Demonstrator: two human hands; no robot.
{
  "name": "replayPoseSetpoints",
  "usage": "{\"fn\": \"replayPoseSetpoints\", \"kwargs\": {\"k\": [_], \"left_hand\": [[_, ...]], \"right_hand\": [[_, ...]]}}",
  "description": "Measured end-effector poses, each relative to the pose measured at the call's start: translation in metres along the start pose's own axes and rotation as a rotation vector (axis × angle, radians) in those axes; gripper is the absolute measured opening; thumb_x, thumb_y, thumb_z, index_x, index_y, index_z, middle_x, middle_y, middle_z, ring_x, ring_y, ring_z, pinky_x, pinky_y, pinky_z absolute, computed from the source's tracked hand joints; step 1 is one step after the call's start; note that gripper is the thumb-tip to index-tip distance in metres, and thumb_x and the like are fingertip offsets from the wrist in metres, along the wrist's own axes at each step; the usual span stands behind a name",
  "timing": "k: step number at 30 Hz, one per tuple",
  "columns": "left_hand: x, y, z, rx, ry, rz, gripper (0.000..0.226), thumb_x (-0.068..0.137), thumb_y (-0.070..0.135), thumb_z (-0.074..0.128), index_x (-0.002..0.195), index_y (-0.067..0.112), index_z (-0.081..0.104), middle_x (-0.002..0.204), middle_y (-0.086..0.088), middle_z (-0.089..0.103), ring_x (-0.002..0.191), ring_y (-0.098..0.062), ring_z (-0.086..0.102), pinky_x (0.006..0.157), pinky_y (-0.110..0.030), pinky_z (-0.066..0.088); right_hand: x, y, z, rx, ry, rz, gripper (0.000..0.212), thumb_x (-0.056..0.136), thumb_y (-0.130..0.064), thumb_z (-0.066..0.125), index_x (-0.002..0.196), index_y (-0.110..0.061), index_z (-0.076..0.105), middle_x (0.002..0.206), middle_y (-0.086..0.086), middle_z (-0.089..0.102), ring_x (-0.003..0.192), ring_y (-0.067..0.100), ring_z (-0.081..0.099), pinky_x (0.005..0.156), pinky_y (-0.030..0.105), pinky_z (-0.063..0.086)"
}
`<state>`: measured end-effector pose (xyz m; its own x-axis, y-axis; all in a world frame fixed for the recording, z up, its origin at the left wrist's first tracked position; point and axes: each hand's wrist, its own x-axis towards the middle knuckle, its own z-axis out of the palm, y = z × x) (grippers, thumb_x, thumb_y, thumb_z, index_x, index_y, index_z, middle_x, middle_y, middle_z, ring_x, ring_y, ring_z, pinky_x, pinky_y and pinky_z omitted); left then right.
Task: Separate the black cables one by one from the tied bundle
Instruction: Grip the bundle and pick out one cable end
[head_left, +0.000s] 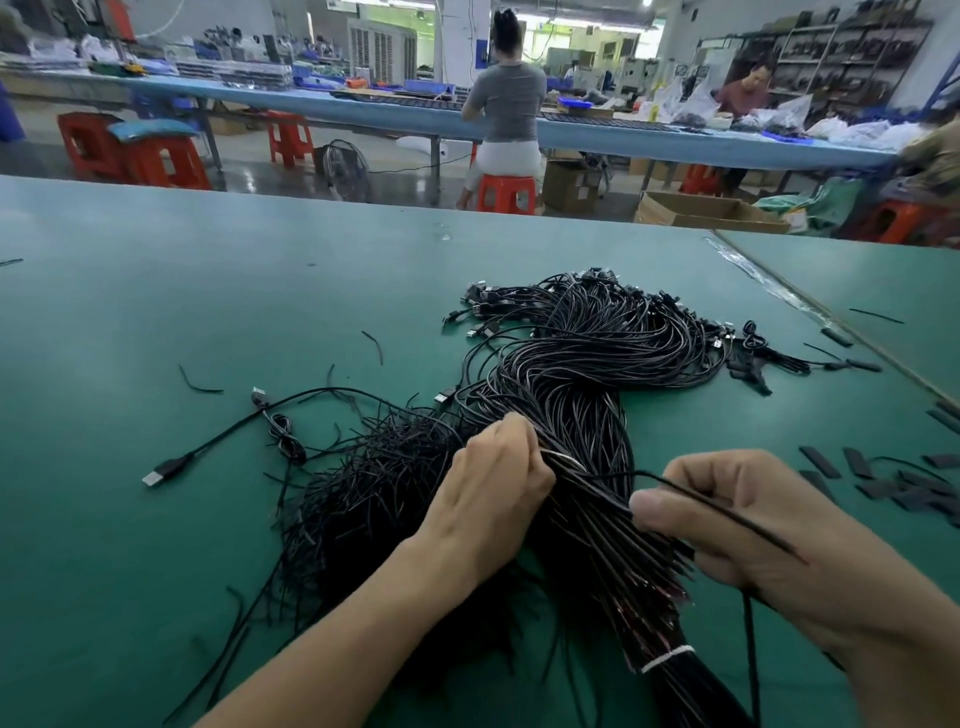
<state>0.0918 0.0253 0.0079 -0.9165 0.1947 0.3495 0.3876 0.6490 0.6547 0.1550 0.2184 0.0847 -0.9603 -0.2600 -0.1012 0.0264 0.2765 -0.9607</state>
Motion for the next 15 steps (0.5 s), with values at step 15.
{"fn": "replayPoseSetpoints", "kwargs": {"k": [15], "left_hand": [[0.012,-0.019,0.001,-0.296,0.019,-0.192,0.016,0.093,0.02,0.056,0.08,0.028,0.053,0.069,0.007,0.059,0.056,0.002,0.049,0.054,-0.011,0.041]], "right_hand": [[0.004,0.002,-0.006,-0.714,0.343,0.09,0.033,0.095,-0.015,0.056,0.084,-0.043,0.07,0.082,-0.018,0.071,0.073,0.009,0.069,0.067,0.026,0.056]]}}
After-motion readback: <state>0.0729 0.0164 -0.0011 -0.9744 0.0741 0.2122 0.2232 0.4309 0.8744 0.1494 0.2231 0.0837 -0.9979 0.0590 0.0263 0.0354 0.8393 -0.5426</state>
